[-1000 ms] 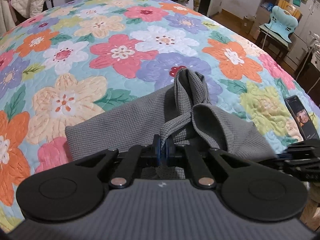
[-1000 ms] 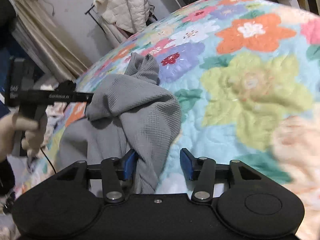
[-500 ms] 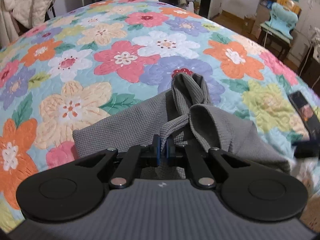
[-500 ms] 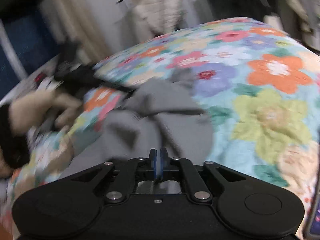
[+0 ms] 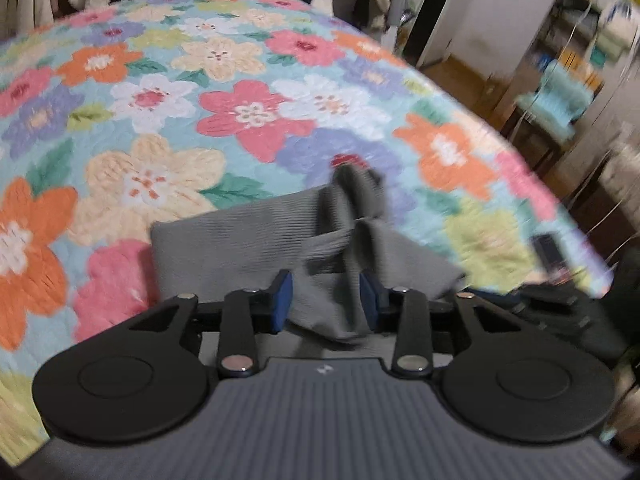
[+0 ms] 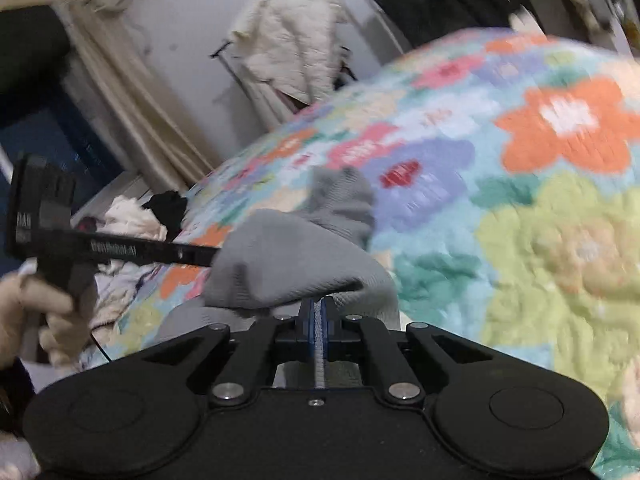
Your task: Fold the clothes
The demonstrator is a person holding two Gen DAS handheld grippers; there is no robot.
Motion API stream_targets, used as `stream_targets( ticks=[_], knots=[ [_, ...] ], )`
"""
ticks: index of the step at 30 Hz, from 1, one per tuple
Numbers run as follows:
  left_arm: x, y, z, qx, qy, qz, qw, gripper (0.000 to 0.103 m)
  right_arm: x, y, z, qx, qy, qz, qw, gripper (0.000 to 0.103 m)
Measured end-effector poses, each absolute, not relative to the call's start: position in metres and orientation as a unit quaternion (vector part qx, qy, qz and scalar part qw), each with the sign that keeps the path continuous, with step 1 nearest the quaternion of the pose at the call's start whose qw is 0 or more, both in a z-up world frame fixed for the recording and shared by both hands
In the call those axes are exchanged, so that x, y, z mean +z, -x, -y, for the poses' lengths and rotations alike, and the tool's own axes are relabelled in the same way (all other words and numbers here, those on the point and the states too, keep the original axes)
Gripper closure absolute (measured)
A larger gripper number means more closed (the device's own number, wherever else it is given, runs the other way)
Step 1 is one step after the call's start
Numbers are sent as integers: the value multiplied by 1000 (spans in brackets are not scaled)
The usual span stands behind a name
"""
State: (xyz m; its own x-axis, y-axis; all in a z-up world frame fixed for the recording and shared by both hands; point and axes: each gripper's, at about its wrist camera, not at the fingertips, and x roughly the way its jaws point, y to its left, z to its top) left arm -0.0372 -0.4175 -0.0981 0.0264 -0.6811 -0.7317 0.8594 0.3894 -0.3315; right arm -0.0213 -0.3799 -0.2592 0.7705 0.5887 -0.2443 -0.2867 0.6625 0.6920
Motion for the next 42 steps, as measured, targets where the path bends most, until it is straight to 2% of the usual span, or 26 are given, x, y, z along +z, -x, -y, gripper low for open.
stream_targets(
  ticks=[5,7,11,13,14,15,16,19,22,24,26,32,35,36,37,38,39,42],
  knots=[
    [-96,60,424,-577,-53,-477,661,57,-228,51,361,252,-235,-204,917,97],
    [-100,71,430,-583,-57,-486,648,47,-220,63,344,263,-179,-196,927,97],
    [-122,89,444,-569,-98,-497,647,44,-218,77,314,307,-130,-197,922,97],
    [-138,92,447,-553,-122,-500,655,50,-221,79,301,325,-130,-205,914,97],
    [-146,91,448,-540,-134,-505,660,57,-223,79,296,332,-133,-209,910,97],
    [-154,89,447,-527,-145,-509,665,78,-223,79,293,338,-135,-212,907,98],
    [-158,86,445,-518,-148,-512,669,89,-222,79,293,339,-140,-212,906,98],
    [-164,78,434,-510,-136,-511,678,98,-222,76,309,314,-170,-217,909,96],
    [-163,76,428,-510,-134,-510,680,98,-228,70,341,255,-206,-225,918,88],
    [-159,80,428,-511,-146,-504,681,98,-234,67,364,221,-228,-225,921,71],
    [-155,83,427,-515,-157,-496,682,98,-240,60,384,195,-244,-227,922,57],
    [-131,86,421,-541,-147,-473,679,94,-260,19,407,212,-306,-247,895,34],
    [-118,81,411,-543,-133,-463,688,94,-277,-11,398,250,-373,-259,855,34],
    [-116,78,407,-541,-125,-464,690,94,-279,-15,394,259,-384,-254,849,43],
    [-114,75,404,-539,-115,-466,692,94,-275,-14,389,265,-379,-242,853,56],
    [-112,71,401,-537,-104,-470,693,94,-270,-11,384,268,-368,-231,860,80],
    [-111,68,398,-535,-92,-474,693,94,-262,-4,378,266,-347,-221,872,89],
    [-108,61,389,-528,-65,-480,697,94,-238,19,366,261,-296,-189,899,90]
  ],
)
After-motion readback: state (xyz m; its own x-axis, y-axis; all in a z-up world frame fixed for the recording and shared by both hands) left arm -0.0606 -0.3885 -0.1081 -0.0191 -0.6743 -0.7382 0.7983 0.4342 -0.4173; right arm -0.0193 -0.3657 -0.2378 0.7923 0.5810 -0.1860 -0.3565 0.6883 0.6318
